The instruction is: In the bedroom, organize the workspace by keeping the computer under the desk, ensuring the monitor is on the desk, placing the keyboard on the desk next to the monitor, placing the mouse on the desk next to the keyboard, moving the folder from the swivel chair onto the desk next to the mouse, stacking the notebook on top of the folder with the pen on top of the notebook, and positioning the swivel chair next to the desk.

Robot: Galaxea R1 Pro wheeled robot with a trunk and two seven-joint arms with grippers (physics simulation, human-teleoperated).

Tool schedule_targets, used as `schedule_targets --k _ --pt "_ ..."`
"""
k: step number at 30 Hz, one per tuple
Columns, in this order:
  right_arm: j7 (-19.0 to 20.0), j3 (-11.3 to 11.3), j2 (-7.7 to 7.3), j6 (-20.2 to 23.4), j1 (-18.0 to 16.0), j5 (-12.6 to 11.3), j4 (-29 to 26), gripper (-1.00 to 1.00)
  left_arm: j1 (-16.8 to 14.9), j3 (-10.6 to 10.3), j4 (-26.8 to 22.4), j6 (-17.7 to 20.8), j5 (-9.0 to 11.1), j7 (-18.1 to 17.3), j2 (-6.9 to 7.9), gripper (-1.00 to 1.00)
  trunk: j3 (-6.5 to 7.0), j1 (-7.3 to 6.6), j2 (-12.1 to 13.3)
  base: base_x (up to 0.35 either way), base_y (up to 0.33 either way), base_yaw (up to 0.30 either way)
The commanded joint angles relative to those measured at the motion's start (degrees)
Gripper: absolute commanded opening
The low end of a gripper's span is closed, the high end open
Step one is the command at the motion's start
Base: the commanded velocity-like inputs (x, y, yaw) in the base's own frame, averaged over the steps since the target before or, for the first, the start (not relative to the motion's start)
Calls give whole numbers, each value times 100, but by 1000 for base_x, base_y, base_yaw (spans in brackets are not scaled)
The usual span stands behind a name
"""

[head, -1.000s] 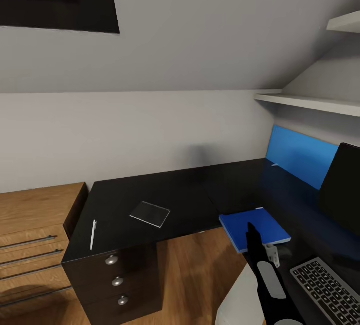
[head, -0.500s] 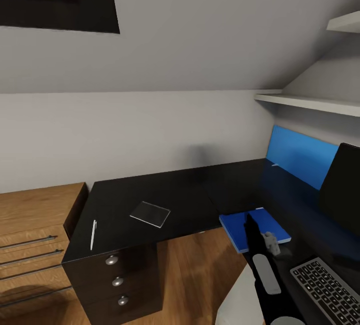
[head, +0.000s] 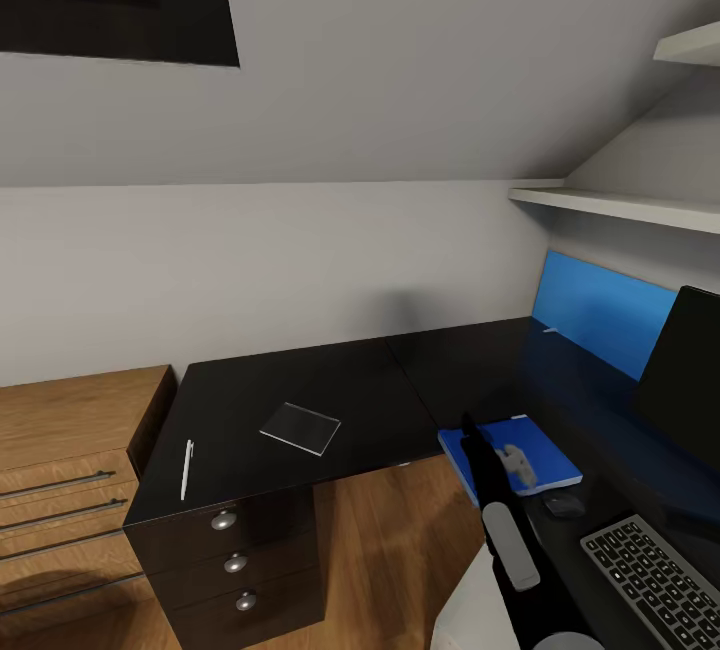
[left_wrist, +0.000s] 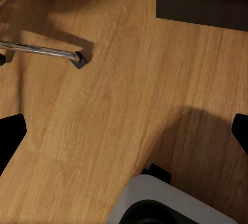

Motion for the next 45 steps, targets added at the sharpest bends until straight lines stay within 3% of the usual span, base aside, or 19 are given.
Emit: schedule_targets --k 1,5,9,10,14,20,21,24,29,39,42,45 --pt "16 44 4 -13 5 -7 -1 100 -3 -50 -2 -10 11 50 1 100 -7 0 -4 0 0 0" --pt "8 307 11 -13 34 279 7 100 -3 -50 -2 -10 11 51 3 100 -7 0 -4 0 0 0" --pt "-21 723 20 -14 47 642 25 100 -3 -48 -2 -8 11 51 2 100 -7 0 -4 0 0 0" --pt "-61 953 24 -14 51 807 38 100 -3 -50 -2 -6 11 51 2 100 -7 0 -4 0 0 0" --pt "-228 1435 30 -5 54 1026 55 100 -3 -50 -2 -3 11 52 1 100 -7 0 -4 0 0 0" --pt "-515 2505 11 146 56 1148 58 100 -3 -49 -2 -2 11 52 1 100 -7 0 -4 0 0 0" --pt "-580 2850 4 264 56 1163 56 100 -3 -47 -2 -2 11 55 3 100 -7 0 -4 0 0 0" --pt "-659 3162 -3 488 56 1177 51 100 -3 -45 -2 -1 12 56 2 100 -7 0 -4 0 0 0" --pt "-785 3381 -7 950 56 1189 31 100 -3 -46 -2 -1 12 58 1 100 -7 0 -4 0 0 0" --pt "-877 3504 -57 1582 56 1186 -202 100 -3 -46 -2 -1 11 56 1 100 -7 0 -4 0 0 0" --pt "-873 3498 -144 1991 56 1154 -298 100 -3 -44 -2 -1 11 58 3 100 -7 0 -4 0 0 0" --pt "-887 3194 -218 2608 56 979 -413 100 -3 -44 -2 -1 16 59 7 100 -7 0 -4 0 0 0"
